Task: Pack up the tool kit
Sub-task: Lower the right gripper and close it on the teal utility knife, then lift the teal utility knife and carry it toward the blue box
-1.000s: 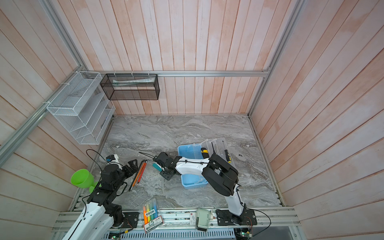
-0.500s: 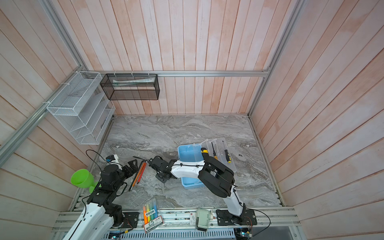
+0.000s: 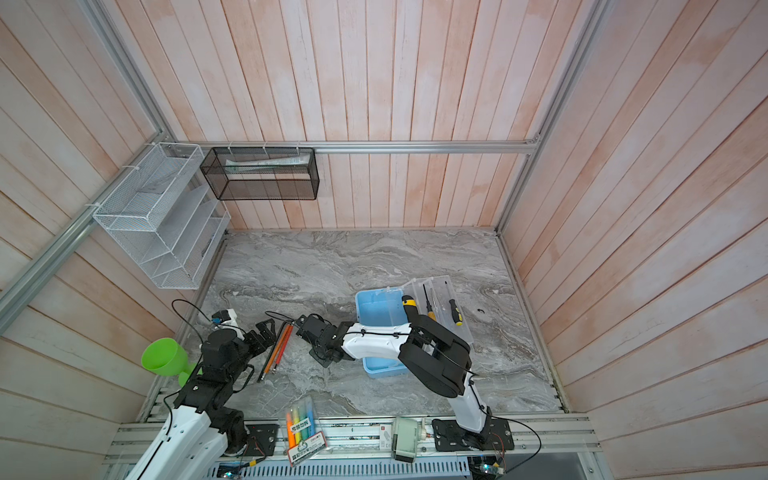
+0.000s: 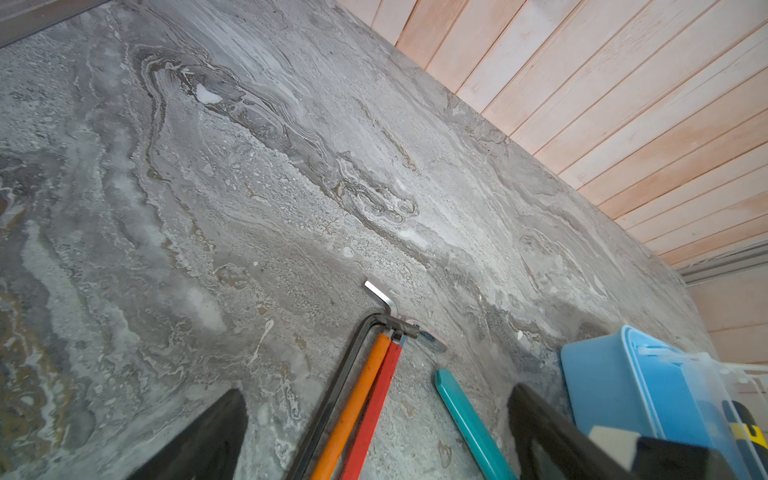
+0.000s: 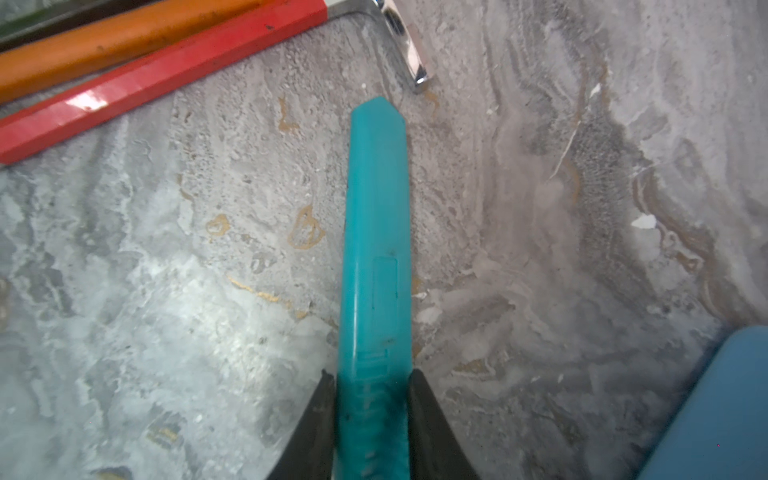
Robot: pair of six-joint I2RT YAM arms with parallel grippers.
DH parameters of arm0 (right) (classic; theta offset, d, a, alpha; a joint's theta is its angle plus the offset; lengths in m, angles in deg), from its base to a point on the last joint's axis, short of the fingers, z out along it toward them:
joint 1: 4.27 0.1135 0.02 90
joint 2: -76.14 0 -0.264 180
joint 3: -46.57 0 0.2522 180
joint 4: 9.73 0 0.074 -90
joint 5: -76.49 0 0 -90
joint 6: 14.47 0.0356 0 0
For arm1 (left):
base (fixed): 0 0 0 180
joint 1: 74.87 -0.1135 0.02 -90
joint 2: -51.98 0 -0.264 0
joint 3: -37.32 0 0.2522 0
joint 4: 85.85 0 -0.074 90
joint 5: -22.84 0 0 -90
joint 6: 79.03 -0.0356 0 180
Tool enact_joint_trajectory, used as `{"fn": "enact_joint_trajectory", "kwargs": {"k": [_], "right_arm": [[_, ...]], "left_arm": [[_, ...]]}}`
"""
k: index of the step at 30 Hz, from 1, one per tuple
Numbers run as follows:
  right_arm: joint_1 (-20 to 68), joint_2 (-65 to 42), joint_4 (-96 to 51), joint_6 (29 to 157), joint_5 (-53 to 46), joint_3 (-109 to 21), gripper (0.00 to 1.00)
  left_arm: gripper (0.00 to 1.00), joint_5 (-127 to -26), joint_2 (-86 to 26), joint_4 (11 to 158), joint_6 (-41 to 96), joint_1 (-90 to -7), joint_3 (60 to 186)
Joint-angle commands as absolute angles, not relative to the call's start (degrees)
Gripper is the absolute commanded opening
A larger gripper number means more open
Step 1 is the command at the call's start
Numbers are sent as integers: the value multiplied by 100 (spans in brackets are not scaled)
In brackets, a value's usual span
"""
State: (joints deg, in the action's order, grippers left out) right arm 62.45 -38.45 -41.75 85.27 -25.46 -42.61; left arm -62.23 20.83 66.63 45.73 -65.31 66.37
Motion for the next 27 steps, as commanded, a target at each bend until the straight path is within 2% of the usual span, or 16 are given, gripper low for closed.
{"fn": "enact_joint_trajectory", "kwargs": {"k": [1, 7, 18, 27], "right_arm": [[6262, -3710, -4522, 8819, -2560, -3988, 17], [6262, -3272, -4370, 9027, -2353, -3667, 16], [6191, -3750, -4605, 8258, -2373, -4158, 42], [6005, -4030, -4496, 7872, -2128, -4313, 48]], "left_arm": [[100, -6136, 2147, 6635, 4587, -6506, 6533], [100, -6135, 2137, 6638, 4586, -6507, 6539], [100, -6152, 2153, 6641, 4578, -6505, 6537], [100, -6136, 2212, 6623, 4586, -6505, 6519]]}}
